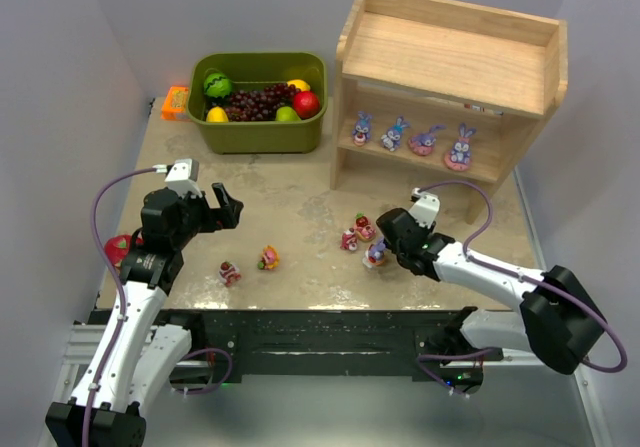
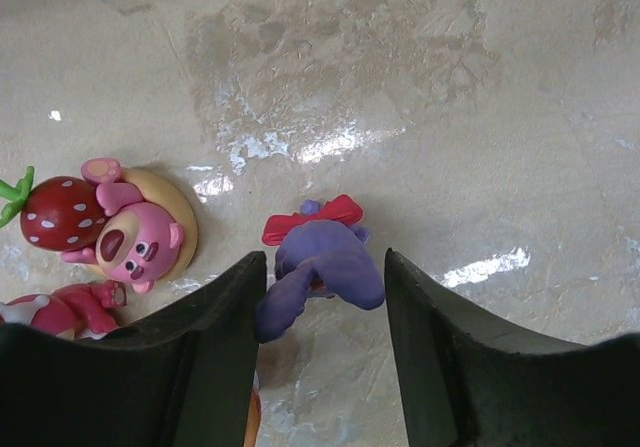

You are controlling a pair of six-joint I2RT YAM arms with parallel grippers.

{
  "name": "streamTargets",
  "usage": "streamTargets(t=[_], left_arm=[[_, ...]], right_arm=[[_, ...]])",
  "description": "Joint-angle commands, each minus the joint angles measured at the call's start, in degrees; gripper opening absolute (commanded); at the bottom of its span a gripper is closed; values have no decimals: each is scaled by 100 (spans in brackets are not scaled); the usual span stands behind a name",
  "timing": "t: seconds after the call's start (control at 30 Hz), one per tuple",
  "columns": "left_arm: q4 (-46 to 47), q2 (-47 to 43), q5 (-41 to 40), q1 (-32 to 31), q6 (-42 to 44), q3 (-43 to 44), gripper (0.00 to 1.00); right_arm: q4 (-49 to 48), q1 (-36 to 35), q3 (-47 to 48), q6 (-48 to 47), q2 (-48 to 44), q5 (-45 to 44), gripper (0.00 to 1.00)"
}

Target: Place and organize the plastic toys onto the shelf

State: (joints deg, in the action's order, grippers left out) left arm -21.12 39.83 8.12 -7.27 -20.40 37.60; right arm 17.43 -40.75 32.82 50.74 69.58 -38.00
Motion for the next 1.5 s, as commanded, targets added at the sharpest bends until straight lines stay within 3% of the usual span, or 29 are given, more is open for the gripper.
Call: streamTargets(t=[0.0, 0.2, 0.3, 0.33, 0.47, 0.8, 1.03, 1.47], left_arm=[[73, -28, 32, -29, 63, 1, 99], [73, -55, 32, -29, 63, 1, 100], [65, -64, 32, -29, 63, 1, 100], [65, -64, 32, -20, 63, 1, 99], [73, -64, 32, -29, 63, 1, 100], [100, -64, 102, -29, 54, 1, 100], [109, -98, 286, -29, 36, -43, 100], [126, -213, 357, -55, 19, -87, 100]], right_arm=[[-223, 15, 66, 23, 222, -243, 53], [-267, 15, 84, 225, 424, -146, 47], [-240, 15, 76, 269, 329, -199, 29], [-231, 15, 84, 270, 232, -225, 18], [102, 15, 251, 243, -76, -471, 0], [2087, 23, 1849, 24, -673, -1455, 0], [3247, 462, 3203, -380, -981, -1736, 0], [3549, 2167, 4373, -1575, -964, -1149, 0]])
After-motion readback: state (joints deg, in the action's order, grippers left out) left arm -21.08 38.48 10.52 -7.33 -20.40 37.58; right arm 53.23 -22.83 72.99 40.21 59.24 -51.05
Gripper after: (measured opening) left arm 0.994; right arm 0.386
